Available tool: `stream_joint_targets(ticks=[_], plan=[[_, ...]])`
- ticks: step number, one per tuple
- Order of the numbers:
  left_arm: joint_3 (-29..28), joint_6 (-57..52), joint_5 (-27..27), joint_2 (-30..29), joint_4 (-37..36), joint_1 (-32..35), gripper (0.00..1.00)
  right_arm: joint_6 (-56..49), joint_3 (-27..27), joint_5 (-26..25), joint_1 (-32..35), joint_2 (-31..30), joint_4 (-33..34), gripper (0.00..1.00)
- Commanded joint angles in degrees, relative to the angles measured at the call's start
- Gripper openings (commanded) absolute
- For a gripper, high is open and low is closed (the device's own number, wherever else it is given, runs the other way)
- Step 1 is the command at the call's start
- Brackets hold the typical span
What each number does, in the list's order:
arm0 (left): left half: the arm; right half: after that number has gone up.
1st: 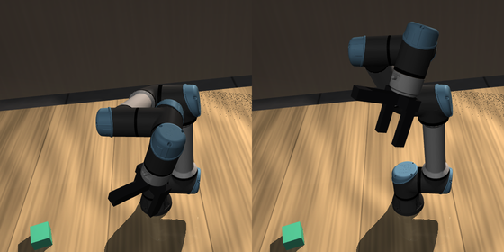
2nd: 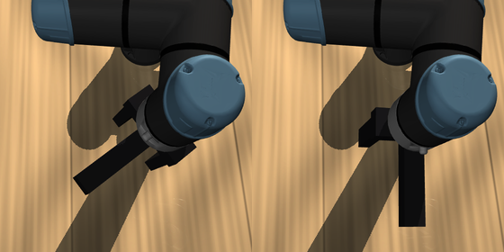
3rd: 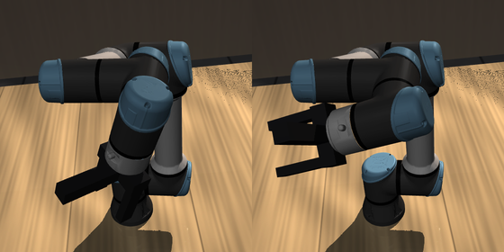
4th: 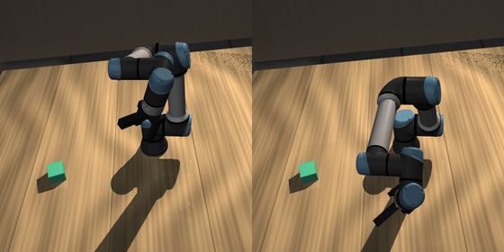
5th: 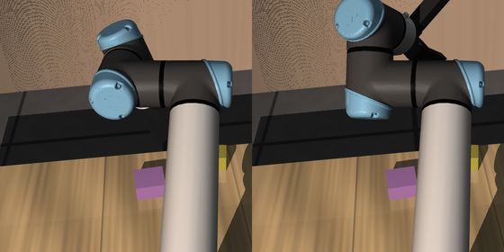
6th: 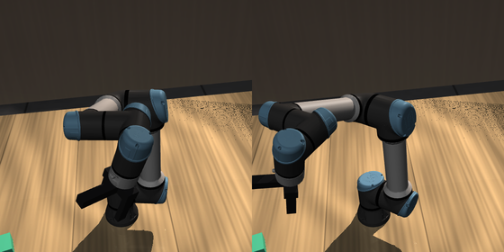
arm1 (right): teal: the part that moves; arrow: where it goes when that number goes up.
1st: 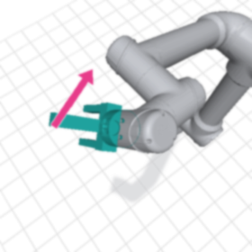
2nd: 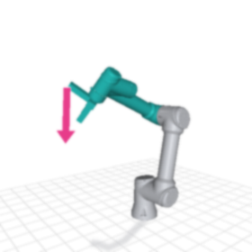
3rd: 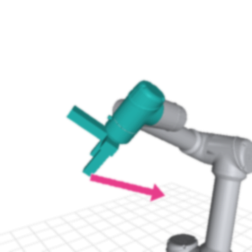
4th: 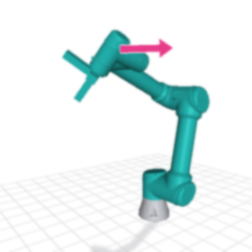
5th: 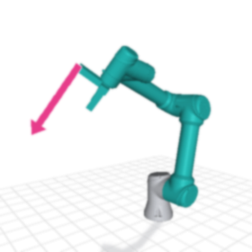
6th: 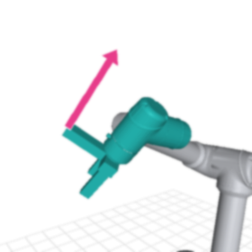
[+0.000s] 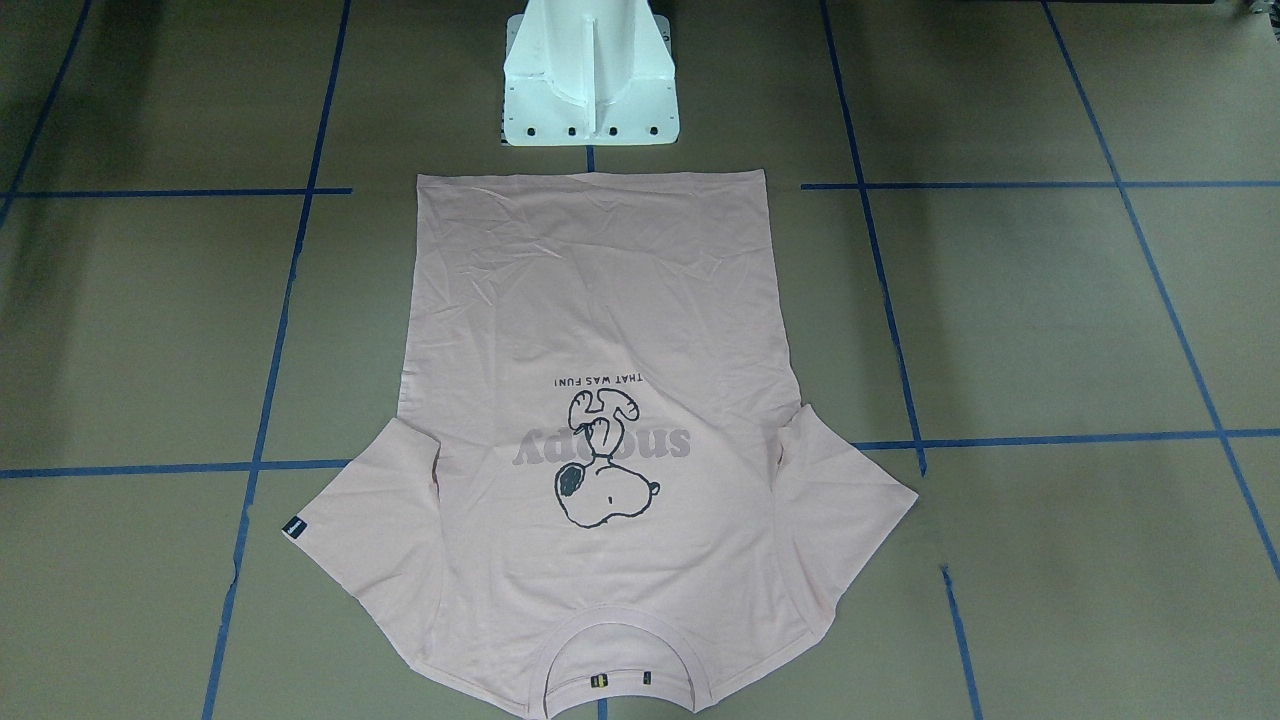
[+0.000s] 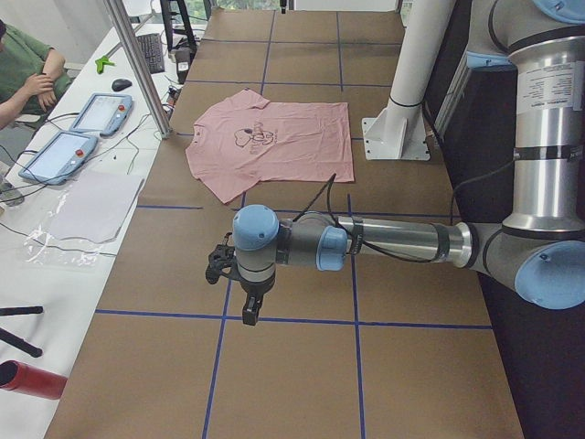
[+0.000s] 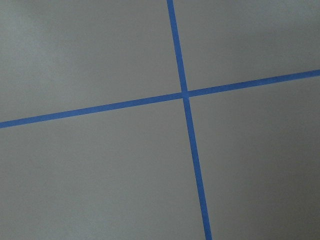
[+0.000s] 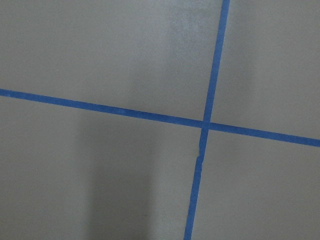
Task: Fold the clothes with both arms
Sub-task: 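Move the right gripper in toward the pink T-shirt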
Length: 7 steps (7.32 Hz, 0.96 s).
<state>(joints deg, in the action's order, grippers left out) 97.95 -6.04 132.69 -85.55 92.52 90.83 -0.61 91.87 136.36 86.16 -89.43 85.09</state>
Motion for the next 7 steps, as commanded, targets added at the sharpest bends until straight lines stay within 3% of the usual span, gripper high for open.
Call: stream_joint_targets(ticks=[1, 3, 4, 5, 6, 7], plan=[[0.7, 0.4, -0.1, -1.4, 0.4, 0.0, 1.00, 0.2, 0.3, 0.1, 0.0, 1.0, 0.1, 1.00], [0.1, 0.2, 0.5, -8.9, 0.6, -0.3, 1.00, 0.1, -0.9, -0.5, -3.9, 6.6, -0.1, 1.00], [-0.4, 0.1, 0.5, -11.5, 1.7, -0.9, 1.00, 5.2, -2.0, -0.4, -7.1, 11.1, -0.1, 1.00], [-2.0, 0.3, 0.5, -11.6, 11.5, -4.7, 1.00, 16.0, -4.3, -2.3, -13.7, 17.2, -0.4, 1.00], [-2.8, 3.1, 0.5, -10.8, 16.9, -5.4, 1.00, 25.3, -5.2, -8.3, -17.3, 22.8, -0.5, 1.00], [-3.7, 7.5, 0.4, -11.9, 17.4, -6.4, 1.00, 28.6, -5.6, -11.4, -20.6, 24.9, -1.1, 1.00]])
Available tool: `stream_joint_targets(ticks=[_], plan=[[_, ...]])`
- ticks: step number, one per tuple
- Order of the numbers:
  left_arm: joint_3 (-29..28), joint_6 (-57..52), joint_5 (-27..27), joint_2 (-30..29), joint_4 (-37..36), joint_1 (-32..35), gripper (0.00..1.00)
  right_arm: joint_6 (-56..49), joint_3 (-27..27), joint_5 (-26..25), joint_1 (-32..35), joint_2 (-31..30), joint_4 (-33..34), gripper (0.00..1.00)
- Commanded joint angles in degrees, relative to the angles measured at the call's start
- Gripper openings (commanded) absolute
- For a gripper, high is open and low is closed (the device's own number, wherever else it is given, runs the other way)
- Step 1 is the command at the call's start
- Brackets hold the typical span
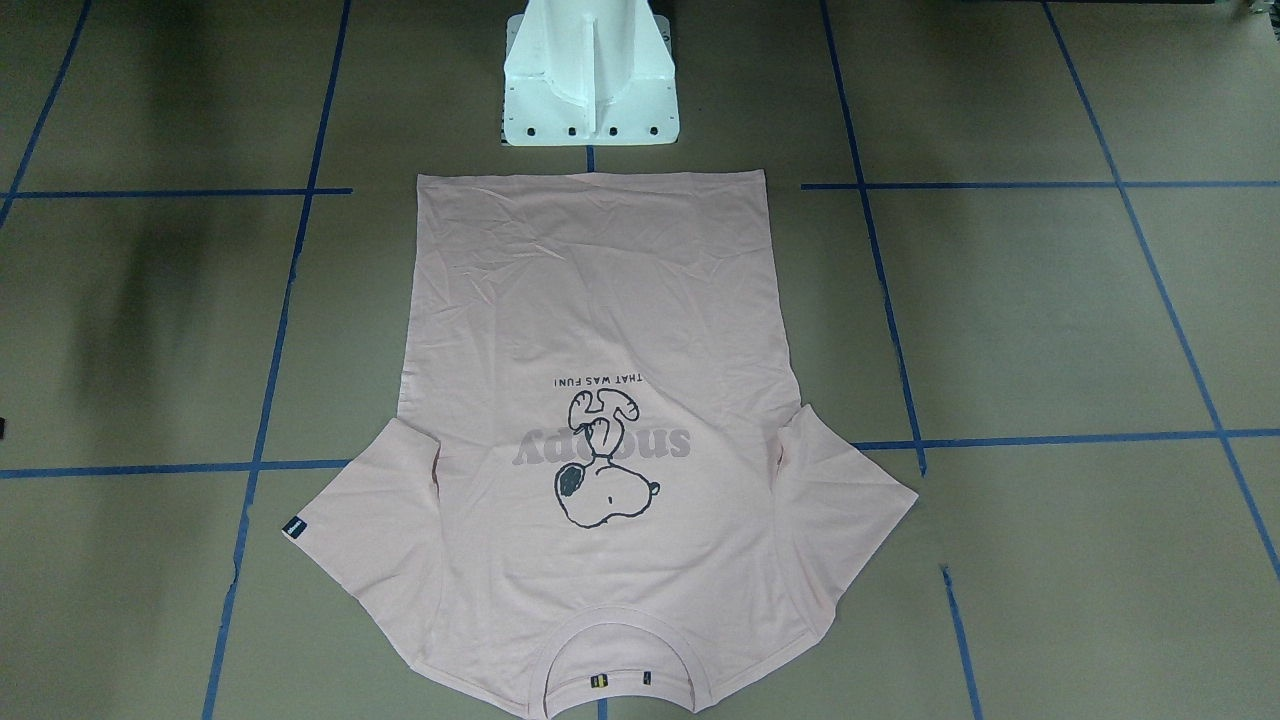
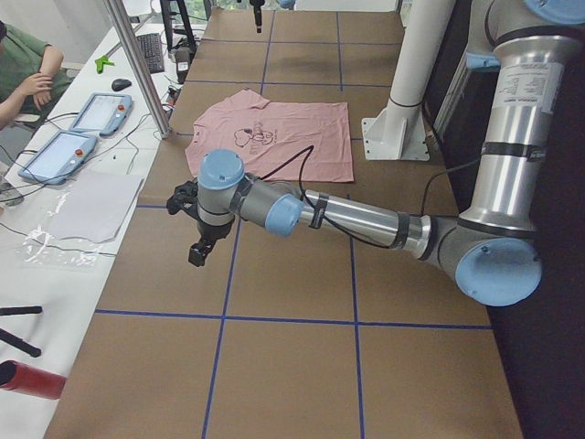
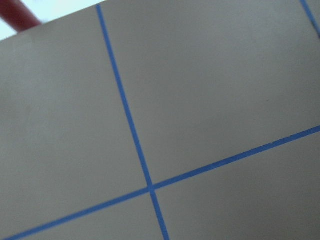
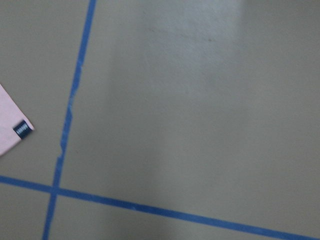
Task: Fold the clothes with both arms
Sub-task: 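Move the right gripper in toward the pink T-shirt, then grasp the sleeve nearest the right gripper with the right gripper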
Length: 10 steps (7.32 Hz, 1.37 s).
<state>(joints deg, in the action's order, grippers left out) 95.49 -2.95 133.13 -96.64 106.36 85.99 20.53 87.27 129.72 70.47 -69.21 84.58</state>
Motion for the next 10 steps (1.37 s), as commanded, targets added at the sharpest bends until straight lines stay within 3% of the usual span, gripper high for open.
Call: stream_joint_targets(ticks=[1, 2, 3, 4, 5, 10], plan=[[-1.7, 5.2, 0.0, -2.7, 3.5, -1.9, 1.00, 10.7, -2.1, -5.3, -8.0, 5.0, -6.6, 1.00], [-3.5, 6.4, -0.1, -3.2, 3.6, -4.0, 1.00, 19.8, -6.5, -5.7, -11.4, 5.9, -17.0, 1.00], [-3.6, 9.0, -0.1, -3.6, 4.5, -5.4, 1.00, 26.3, -14.9, -6.7, -13.4, 9.1, -27.7, 1.00], [-3.6, 9.2, -0.1, -3.6, 6.5, -5.4, 1.00, 27.1, -21.5, -8.8, -15.2, 12.8, -31.8, 1.00], [-3.7, 9.8, -0.1, -3.6, 6.7, -5.4, 1.00, 27.8, -22.4, -12.1, -16.3, 13.7, -31.6, 1.00], [-3.9, 10.4, 0.0, -3.6, 6.8, -5.4, 1.00, 27.7, -22.6, -14.0, -20.1, 13.6, -31.2, 0.98]])
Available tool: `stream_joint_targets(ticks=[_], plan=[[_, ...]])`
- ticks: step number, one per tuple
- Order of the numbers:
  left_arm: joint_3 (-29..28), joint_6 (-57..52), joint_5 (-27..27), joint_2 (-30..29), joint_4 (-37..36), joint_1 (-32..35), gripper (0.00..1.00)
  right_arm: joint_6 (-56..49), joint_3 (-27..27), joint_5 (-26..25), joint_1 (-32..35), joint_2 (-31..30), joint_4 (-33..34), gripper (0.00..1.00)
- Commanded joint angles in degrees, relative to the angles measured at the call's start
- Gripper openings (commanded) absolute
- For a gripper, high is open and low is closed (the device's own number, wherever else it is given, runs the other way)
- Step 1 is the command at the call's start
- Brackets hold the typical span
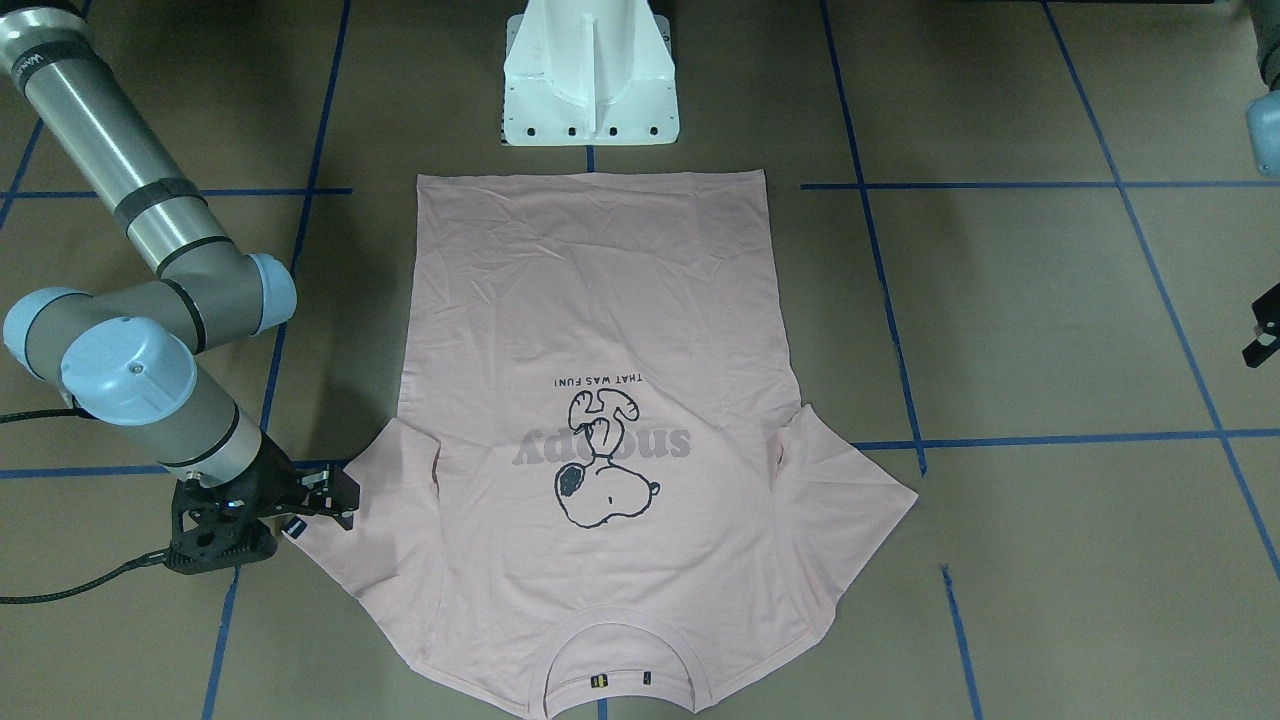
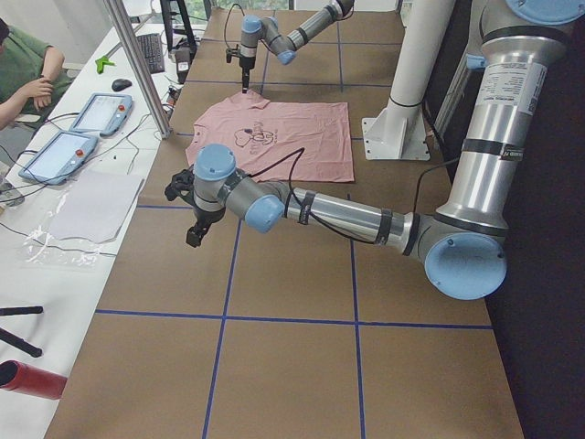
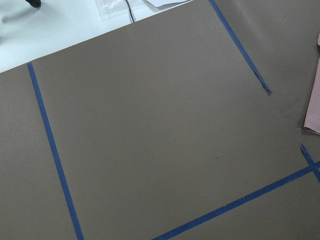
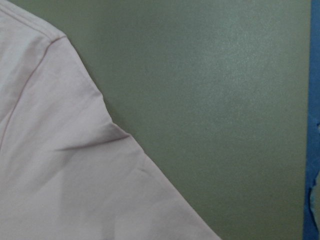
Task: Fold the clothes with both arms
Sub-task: 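Grasp the sleeve nearest the right gripper with the right gripper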
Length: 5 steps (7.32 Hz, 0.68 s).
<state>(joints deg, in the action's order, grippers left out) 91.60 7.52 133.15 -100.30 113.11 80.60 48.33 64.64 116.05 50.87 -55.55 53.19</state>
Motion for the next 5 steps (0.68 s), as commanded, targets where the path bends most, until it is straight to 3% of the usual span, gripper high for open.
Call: stream_joint_targets(ticks=[1, 5], plan=[[-0.1, -0.1, 0.0, 0.0, 0.0, 0.0, 1.00, 0.0, 0.0, -0.3, -0.5, -0.2, 0.2, 0.96], [0.2, -0.1, 0.1, 0.1, -0.1, 0.0, 1.00, -1.1, 0.0, 0.0, 1.2, -0.4, 2.7, 0.91]])
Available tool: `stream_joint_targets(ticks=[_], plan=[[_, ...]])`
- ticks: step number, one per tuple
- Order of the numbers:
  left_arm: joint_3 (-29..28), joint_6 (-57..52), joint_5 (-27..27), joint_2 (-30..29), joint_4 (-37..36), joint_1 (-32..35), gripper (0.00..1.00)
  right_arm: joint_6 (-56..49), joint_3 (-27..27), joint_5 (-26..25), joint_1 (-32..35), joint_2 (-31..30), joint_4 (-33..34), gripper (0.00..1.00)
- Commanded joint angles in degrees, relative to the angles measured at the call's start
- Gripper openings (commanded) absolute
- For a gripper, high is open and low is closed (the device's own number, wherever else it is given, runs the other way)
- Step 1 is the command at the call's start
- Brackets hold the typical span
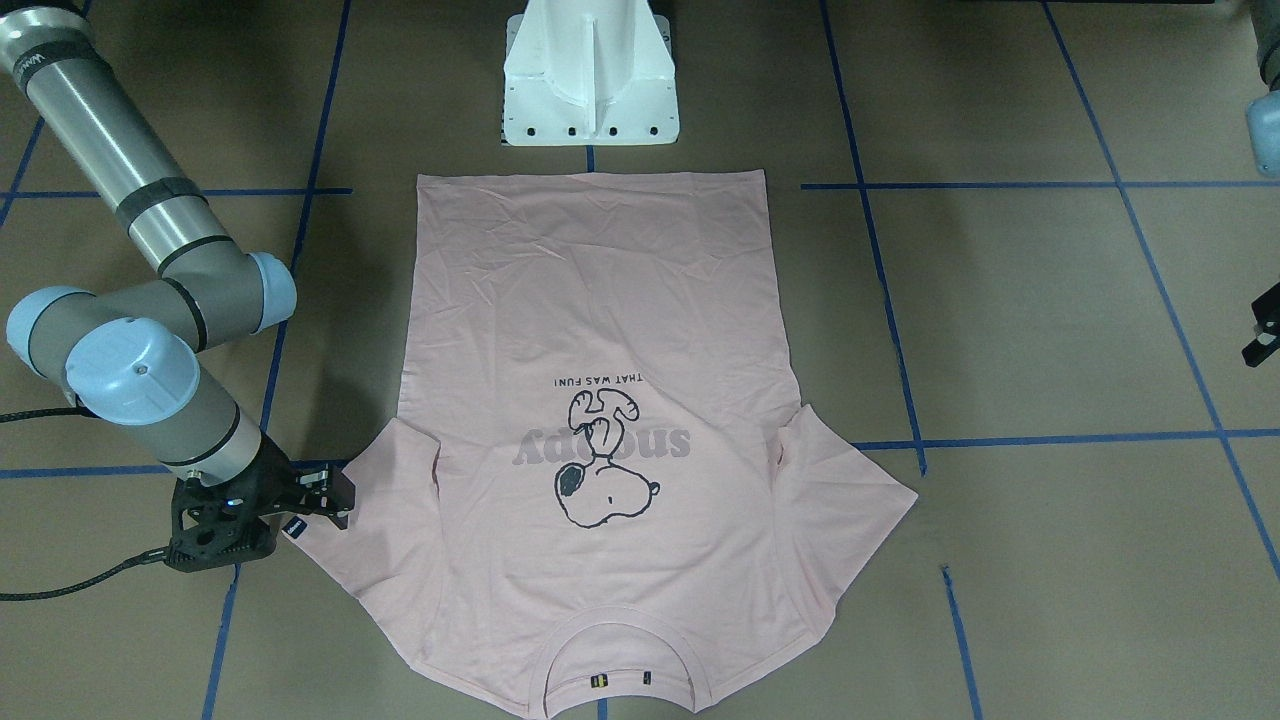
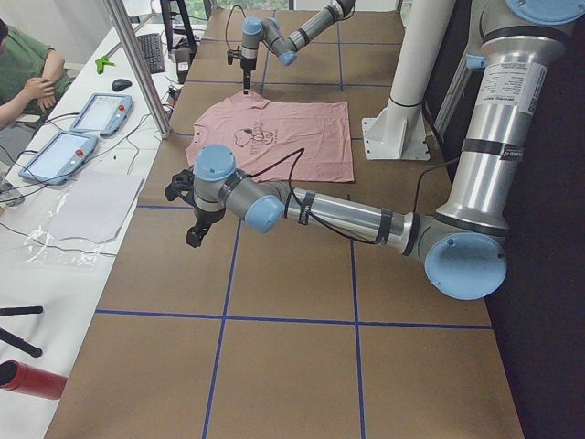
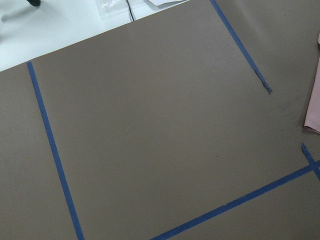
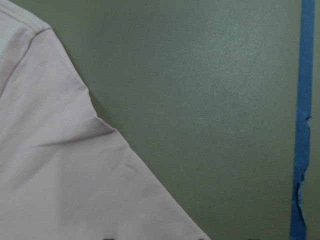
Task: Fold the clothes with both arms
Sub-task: 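Grasp the sleeve nearest the right gripper with the right gripper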
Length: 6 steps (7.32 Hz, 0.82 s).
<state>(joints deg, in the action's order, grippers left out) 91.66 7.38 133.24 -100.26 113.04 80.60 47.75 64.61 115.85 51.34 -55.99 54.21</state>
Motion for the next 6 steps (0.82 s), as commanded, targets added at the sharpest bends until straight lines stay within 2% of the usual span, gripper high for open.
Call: stream_joint_targets(ticks=[1, 5, 6], plan=[[0.1, 0.0, 0.0, 0.1, 0.0, 0.0, 1.00, -0.5, 0.1, 0.2, 0.8, 0.2, 1.8, 0.80], [0.0, 0.0, 0.0, 0.1, 0.0, 0.0, 1.00, -0.4, 0.0, 0.0, 0.0, 0.2, 1.9, 0.75], [0.1, 0.0, 0.0, 0.1, 0.0, 0.0, 1.00, -0.5, 0.0, 0.1, -0.1, 0.2, 1.9, 0.68]])
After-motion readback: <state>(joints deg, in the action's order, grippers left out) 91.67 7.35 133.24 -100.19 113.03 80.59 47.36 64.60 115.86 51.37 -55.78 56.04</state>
